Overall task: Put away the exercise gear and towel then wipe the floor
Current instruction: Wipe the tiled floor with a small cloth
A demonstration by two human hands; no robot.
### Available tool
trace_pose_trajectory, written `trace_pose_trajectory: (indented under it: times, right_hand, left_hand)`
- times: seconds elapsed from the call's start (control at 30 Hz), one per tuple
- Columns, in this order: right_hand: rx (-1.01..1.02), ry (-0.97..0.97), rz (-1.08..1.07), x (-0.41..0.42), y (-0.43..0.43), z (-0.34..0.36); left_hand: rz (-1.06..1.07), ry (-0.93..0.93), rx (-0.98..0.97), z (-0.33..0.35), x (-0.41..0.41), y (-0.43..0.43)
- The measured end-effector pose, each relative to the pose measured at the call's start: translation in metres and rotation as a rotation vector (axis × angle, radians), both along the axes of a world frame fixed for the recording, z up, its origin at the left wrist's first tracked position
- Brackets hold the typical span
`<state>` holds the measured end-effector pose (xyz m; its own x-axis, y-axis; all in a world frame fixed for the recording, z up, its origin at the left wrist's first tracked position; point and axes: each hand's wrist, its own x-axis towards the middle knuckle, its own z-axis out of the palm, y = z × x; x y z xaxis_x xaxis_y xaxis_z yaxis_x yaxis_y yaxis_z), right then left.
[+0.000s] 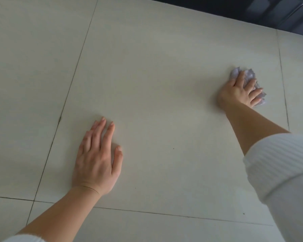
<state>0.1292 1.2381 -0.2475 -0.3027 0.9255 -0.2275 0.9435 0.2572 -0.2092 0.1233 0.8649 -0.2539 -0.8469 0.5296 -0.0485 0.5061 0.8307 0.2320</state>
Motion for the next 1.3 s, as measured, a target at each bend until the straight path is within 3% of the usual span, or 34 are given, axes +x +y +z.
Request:
trace_pose_trajectory:
  times: [0.07, 0.13, 0.33, 0.47, 0.53, 0.73, 0.83, 1.03, 1.3]
  right_hand:
    - [-0.017, 0.011, 0.015, -0.029, -0.005, 0.003]
    - [-0.047, 0.021, 0.165, -0.061, -0.021, 0.007]
    - [-0.026, 0.088, 0.882, -0.094, -0.135, 0.002]
    - [-0.029, 0.074, 1.289, -0.073, -0.135, 0.003]
    - [0.03, 0.058, 1.246, -0.067, -0.099, -0.002]
    - [0.049, 0.014, 0.266, -0.019, -0.007, -0.003]
    - [-0.039, 0.014, 0.06, -0.019, -0.024, 0.008]
    - [0.025, 0.144, 0.669, -0.006, -0.137, -0.002]
    - [-0.046, 0.153, 1.093, 0.11, -0.229, -0.001]
  left_hand:
    - [0.005, -0.003, -0.005, 0.0, -0.001, 0.001]
    - [0.01, -0.005, -0.011, 0.0, -0.002, 0.002]
    - [0.02, -0.025, -0.029, 0.003, -0.001, 0.001]
    - [0.018, -0.018, -0.021, 0.005, -0.002, 0.002]
    - [0.017, -0.012, -0.015, 0.005, -0.001, 0.001]
    - [0.017, -0.015, -0.008, 0.002, -0.002, 0.001]
    - [0.016, -0.015, -0.016, 0.0, -0.002, 0.0]
    - [0.024, -0.007, 0.003, -0.001, -0.001, 0.0]
    - [0.027, 0.007, 0.039, 0.0, -0.001, 0.001]
